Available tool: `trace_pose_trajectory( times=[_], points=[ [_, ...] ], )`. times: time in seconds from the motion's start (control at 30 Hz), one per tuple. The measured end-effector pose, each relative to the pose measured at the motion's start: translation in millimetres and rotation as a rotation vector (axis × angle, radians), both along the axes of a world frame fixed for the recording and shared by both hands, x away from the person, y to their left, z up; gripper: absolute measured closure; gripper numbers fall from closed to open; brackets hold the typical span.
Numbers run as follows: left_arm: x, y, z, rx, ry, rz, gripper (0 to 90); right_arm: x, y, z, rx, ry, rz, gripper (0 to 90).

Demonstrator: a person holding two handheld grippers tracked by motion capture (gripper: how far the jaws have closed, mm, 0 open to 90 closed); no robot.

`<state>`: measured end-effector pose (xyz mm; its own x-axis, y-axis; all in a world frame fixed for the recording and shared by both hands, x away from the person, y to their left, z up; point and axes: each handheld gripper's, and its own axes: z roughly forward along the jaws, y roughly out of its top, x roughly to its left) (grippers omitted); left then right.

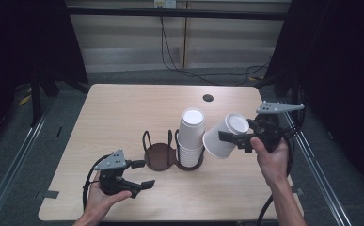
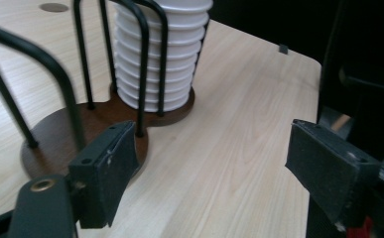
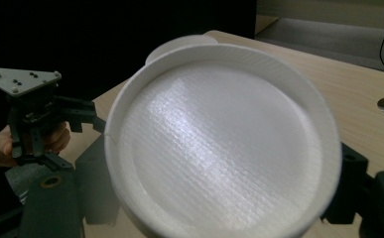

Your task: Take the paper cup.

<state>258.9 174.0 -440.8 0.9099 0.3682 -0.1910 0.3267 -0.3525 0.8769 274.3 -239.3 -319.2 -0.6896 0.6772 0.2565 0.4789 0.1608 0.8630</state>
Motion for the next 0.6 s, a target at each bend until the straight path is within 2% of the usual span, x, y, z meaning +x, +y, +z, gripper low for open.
trace_pose_trajectory(
  times=[0.07,0.23,0.37,0.47,0.53,0.6],
  points=[
    [-0.5,-6.5,0.3,-0.016,-0.001,-0.007,19.6,-0.6,1.5,-9.1,-0.005,0.011,0.006,23.1],
    [-1.2,-18.8,4.8,-0.004,-0.016,-0.051,17.8,-6.9,5.2,-21.7,0.005,0.02,0.024,23.1],
    [-0.8,-16.1,7.2,-0.037,-0.013,-0.044,16.7,-11.7,11.4,-26.0,-0.02,0.017,0.057,23.1],
    [-1.1,-15.5,8.7,-0.041,-0.017,-0.045,16.7,-13.1,17.2,-31.5,-0.028,0.016,0.078,23.2],
    [-1.5,-18.4,9.9,-0.056,-0.014,-0.06,16.5,-13.7,21.6,-34.2,-0.026,0.015,0.094,23.2],
    [-6.3,-24.5,12.5,-0.057,-0.044,-0.075,17.1,-15.6,26.6,-34.2,-0.034,0.011,0.109,23.2]
  ],
)
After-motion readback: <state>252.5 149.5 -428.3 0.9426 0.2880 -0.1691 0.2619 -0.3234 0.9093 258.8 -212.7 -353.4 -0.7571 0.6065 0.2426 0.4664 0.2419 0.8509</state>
